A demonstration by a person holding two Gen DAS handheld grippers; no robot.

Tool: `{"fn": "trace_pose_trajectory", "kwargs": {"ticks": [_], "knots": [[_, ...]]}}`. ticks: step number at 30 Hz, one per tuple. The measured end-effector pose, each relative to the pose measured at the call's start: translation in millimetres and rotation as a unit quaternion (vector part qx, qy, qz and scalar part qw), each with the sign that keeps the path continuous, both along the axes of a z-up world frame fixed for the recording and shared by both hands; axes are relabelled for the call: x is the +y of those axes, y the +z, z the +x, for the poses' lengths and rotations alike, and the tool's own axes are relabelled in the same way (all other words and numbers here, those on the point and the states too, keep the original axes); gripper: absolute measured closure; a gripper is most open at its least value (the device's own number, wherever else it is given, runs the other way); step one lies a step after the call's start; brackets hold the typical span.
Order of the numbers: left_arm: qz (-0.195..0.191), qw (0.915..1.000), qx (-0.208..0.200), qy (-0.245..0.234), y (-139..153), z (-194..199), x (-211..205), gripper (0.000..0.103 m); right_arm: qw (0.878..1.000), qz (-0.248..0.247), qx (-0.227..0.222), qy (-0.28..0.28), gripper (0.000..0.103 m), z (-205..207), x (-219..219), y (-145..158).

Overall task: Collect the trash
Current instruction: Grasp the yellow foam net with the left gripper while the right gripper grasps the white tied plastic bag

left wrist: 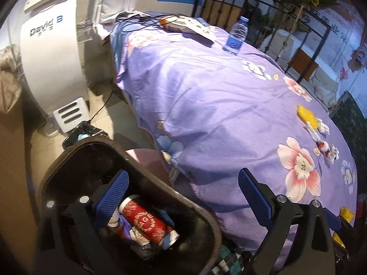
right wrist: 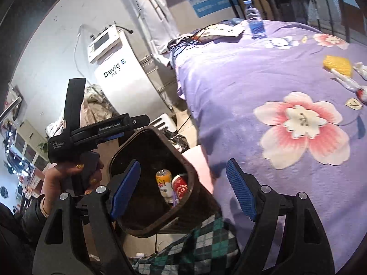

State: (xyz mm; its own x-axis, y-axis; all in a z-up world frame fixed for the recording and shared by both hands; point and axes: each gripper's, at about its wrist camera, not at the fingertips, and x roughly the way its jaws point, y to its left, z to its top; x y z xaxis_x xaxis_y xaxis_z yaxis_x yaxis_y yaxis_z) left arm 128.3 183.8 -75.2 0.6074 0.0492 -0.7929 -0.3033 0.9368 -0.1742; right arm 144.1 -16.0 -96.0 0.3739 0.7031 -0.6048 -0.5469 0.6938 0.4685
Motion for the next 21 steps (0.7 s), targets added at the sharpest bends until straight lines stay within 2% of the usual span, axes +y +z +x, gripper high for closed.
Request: {"fn": "trace_pose_trajectory", "kwargs": {"ticks": [5, 11, 17, 21], "knots": [[0.01, 0.9963, -0.001, -0.086, 3, 21, -52, 0.009, 0.999, -0.032, 0.001, -0.039, 0.026, 12, -47, 5], [0.06, 0.9787, -0.005, -0.196, 10, 47, -119, 0.009, 0.989, -0.122, -0.011, -0.083, 0.026, 40, -102, 16], [0.041, 0.9689, 0.015, -0.244, 7, 78, -153, 0.008, 0.976, -0.195, 0.002, -0.101, 0.026, 91, -154, 13], [0.038, 0.9638, 0.026, -0.263, 6, 98, -172, 0.008, 0.97, -0.222, 0.025, -0.095, 0.026, 136, -172, 2]]}}
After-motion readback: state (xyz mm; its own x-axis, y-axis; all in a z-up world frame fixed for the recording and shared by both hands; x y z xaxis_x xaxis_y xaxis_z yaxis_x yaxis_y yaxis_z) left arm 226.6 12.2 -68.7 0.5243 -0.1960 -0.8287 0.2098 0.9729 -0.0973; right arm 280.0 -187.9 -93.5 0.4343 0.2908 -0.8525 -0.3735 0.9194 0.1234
